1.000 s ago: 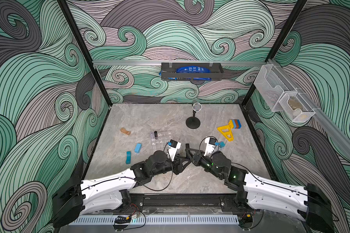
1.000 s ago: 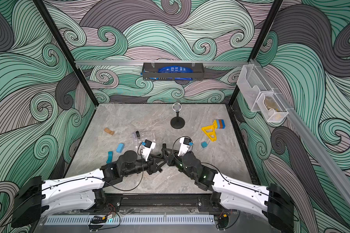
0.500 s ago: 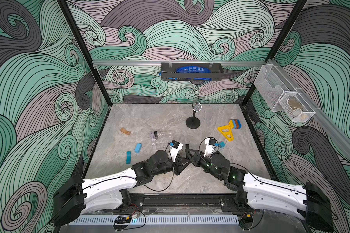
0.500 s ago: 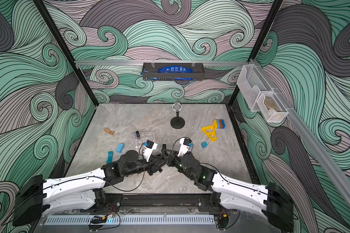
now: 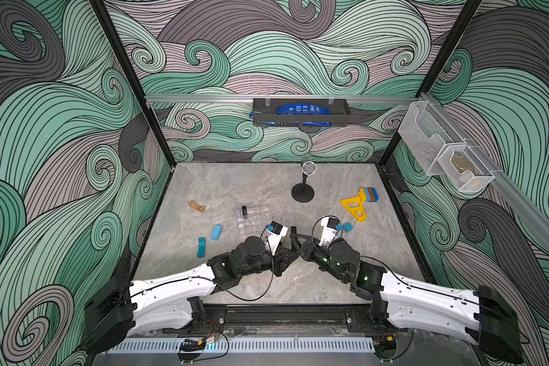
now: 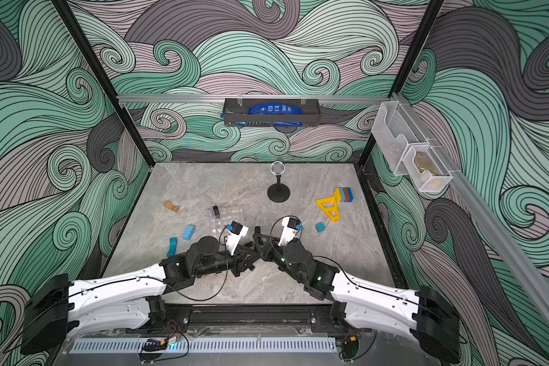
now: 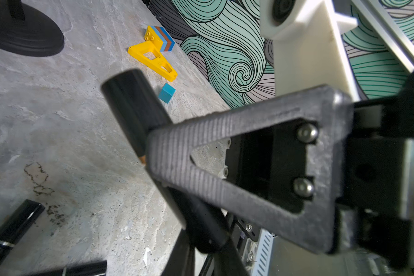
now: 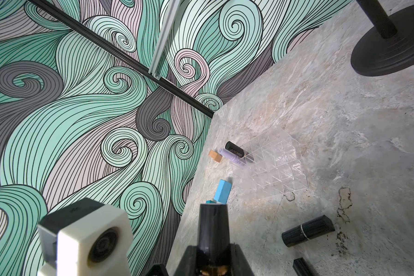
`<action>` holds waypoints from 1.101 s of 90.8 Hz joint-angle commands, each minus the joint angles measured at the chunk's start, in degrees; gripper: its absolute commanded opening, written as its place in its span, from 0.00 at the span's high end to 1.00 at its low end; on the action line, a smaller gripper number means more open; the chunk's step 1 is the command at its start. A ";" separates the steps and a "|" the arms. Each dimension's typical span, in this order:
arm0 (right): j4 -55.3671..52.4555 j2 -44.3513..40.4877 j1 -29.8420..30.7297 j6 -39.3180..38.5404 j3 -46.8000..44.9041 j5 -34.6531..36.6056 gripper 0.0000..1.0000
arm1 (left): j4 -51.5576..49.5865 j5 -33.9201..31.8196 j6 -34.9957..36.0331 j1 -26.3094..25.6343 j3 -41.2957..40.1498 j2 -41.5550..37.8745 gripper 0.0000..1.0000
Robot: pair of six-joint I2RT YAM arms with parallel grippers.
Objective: Arrange the lipsticks in the organizer
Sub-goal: Pick up the lipstick at the center of the board.
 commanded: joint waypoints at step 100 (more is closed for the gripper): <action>10.42 -0.96 6.44 -54.08 -1.42 -3.60 0.83 | -25.02 23.62 -4.16 16.39 13.71 -6.74 0.42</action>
